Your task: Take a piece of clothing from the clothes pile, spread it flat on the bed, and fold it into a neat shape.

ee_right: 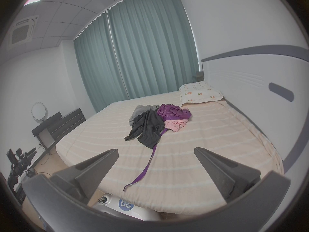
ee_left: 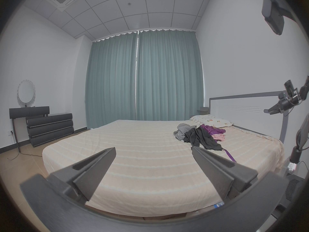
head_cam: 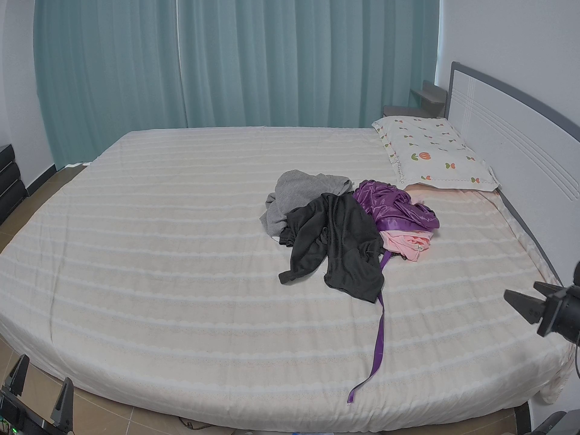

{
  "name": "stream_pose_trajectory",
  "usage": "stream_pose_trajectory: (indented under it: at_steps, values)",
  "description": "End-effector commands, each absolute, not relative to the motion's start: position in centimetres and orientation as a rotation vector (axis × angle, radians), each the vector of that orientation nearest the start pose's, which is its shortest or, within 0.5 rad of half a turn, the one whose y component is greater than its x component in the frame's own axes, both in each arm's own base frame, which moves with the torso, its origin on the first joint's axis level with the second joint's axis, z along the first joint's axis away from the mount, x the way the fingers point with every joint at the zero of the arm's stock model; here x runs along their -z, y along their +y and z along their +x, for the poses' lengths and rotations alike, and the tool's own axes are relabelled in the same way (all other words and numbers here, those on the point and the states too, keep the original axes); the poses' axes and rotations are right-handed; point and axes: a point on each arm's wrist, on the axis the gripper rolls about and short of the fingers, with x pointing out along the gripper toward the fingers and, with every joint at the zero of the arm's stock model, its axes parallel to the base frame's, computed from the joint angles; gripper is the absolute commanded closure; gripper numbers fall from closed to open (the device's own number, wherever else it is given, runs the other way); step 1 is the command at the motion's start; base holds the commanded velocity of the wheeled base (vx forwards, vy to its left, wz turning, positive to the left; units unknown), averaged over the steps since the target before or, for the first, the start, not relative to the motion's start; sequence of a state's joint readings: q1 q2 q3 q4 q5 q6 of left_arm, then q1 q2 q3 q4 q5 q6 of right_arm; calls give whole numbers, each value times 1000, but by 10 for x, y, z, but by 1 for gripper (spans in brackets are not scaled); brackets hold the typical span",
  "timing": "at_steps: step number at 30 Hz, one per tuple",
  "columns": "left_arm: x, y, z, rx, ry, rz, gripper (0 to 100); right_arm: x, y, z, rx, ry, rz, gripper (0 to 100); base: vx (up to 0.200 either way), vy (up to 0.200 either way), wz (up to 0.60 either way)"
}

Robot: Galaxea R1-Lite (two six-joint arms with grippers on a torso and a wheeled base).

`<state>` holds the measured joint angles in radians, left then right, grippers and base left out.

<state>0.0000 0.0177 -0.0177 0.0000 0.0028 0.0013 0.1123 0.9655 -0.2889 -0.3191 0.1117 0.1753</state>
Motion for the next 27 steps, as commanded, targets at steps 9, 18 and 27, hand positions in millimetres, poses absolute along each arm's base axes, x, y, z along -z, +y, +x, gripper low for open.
stream_pose_trajectory:
  at_steps: [9, 18, 27]
  values:
    - [-75, 0, -23, -3, 0, 2, 0, -35, 95, 352, -142, 606, 264, 0, 0, 0, 0]
    - [-75, 0, -23, -3, 0, 2, 0, 24, 136, 400, -141, 641, 319, 0, 0, 0, 0]
    - [-75, 0, -23, -3, 0, 2, 0, 35, 169, 415, -157, 655, 448, 0, 0, 0, 0]
